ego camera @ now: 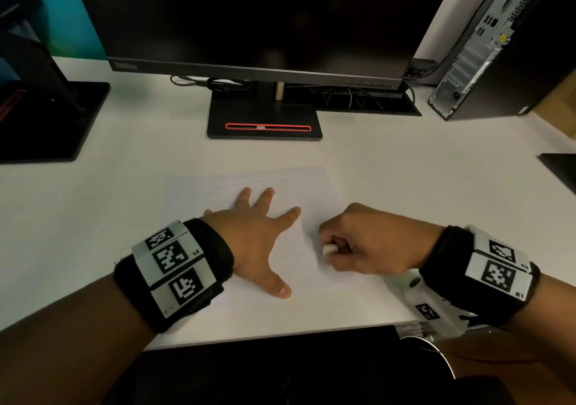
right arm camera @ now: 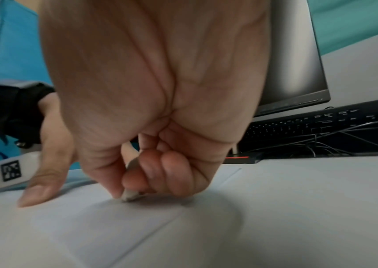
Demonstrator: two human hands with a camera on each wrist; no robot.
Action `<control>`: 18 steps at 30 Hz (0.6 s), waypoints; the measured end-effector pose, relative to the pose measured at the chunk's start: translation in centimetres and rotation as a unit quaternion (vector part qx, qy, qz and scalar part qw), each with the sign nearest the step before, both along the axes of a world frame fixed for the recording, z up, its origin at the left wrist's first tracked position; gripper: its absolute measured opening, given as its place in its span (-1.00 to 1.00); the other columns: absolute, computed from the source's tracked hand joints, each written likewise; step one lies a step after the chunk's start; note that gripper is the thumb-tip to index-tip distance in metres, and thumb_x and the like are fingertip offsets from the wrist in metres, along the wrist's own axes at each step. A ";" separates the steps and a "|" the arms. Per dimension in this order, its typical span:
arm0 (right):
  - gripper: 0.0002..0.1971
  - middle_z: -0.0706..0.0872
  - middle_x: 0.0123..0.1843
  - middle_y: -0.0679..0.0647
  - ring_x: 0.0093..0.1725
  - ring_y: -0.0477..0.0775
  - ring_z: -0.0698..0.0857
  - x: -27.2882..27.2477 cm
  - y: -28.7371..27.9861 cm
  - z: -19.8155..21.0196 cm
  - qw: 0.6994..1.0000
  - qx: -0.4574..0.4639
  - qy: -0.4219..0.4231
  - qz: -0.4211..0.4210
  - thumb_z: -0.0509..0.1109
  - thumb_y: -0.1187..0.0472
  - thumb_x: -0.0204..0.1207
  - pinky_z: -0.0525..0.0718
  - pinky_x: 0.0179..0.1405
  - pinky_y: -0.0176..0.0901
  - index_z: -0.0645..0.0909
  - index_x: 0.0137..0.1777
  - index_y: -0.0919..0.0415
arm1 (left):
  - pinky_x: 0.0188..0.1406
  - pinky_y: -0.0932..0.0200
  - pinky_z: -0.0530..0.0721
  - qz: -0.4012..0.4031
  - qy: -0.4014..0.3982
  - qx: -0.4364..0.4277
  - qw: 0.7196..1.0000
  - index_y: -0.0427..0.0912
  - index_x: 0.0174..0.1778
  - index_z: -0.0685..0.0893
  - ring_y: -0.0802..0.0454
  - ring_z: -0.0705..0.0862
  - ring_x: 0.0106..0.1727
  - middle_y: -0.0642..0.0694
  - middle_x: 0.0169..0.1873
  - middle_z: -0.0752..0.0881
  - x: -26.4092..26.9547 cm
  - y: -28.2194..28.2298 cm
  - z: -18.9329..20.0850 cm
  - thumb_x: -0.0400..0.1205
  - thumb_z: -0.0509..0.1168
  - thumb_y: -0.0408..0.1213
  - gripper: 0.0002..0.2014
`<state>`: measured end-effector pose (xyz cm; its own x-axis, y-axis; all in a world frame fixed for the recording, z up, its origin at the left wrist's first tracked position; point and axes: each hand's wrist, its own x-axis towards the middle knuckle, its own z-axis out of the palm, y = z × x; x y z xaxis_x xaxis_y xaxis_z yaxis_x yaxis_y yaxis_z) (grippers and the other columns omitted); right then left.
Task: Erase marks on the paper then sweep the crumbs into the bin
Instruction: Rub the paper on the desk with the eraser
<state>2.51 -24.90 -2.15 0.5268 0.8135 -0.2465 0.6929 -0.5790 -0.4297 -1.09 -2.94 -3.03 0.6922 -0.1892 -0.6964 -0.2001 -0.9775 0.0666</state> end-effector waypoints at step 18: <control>-0.78 0.46 -0.51 -0.08 -0.46 -0.03 0.46 0.1 -0.3 0.2 1.000 0.005 -0.014 0.011 0.40 0.18 0.55 0.41 -0.43 -0.31 0.49 -0.32 0.12 | 0.54 -0.63 0.21 0.003 -0.009 0.001 1.000 0.44 0.63 -0.45 -0.24 -0.48 0.70 0.04 0.68 -0.53 -0.2 -0.1 0.1 0.27 0.45 0.53 0.31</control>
<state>2.58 -25.23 -1.92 0.5145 0.8277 -0.2241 0.7177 -0.5587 -0.4157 -1.27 -3.01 -2.92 0.7052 -0.1833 -0.6849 -0.1950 -0.9789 0.0613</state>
